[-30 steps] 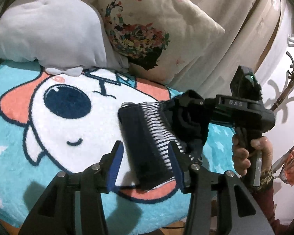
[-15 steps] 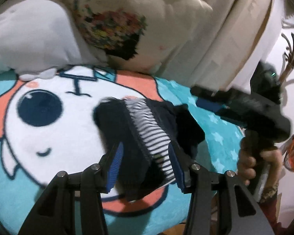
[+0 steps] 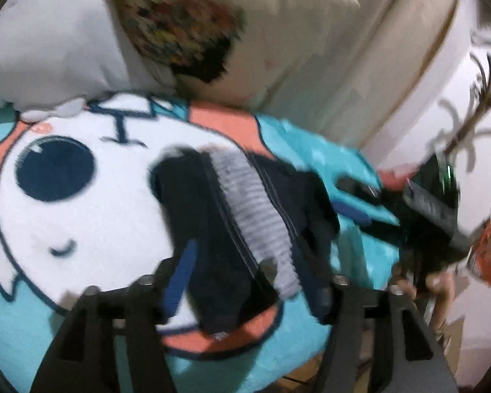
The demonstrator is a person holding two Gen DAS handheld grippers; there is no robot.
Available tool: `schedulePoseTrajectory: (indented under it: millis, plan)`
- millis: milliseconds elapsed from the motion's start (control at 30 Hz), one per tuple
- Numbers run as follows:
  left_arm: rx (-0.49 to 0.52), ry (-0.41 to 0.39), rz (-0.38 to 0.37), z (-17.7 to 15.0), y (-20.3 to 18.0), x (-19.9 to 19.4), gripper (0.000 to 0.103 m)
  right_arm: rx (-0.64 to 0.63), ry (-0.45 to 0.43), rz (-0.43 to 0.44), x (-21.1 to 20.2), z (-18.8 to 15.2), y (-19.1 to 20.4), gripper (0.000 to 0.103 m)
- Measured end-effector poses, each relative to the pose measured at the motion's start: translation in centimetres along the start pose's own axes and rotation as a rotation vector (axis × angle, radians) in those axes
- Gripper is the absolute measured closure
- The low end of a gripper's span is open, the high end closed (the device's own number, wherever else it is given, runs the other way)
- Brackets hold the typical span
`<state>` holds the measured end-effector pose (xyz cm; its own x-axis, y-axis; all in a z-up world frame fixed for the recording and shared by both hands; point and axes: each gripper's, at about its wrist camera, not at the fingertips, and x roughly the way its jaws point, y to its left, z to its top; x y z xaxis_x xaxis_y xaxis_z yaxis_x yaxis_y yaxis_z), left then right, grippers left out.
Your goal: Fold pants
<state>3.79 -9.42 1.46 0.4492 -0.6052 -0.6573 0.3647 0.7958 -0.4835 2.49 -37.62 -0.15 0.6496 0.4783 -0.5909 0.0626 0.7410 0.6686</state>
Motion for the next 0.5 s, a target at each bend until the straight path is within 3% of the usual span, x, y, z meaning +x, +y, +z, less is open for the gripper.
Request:
schedulePoseTrajectory:
  millis: [100,267,400,433,467,500]
  plan:
    - [-0.074,-0.011,-0.008,1.3,2.0,0.5,0.023,-0.004,0.048,0.030,0.7,0.5,-0.5,0.027]
    - [-0.113,0.095,-0.045,2.7,3.9,4.7,0.022,0.005,0.135,0.047,4.4,0.1,-1.5,0.027]
    - [-0.100,0.124,-0.091,3.0,3.3,7.1,0.024,-0.030,0.125,0.077,5.5,0.0,-0.6,0.028]
    - [-0.099,0.124,-0.093,3.1,3.1,7.2,0.030,-0.034,0.130,0.075,5.8,-0.1,-0.4,0.035]
    - [-0.104,0.131,-0.109,3.2,3.0,7.3,0.053,-0.047,0.136,0.063,6.1,-0.2,-0.1,0.040]
    - [-0.107,0.138,-0.124,3.2,2.9,7.2,0.067,-0.054,0.138,0.054,6.2,-0.3,0.0,0.055]
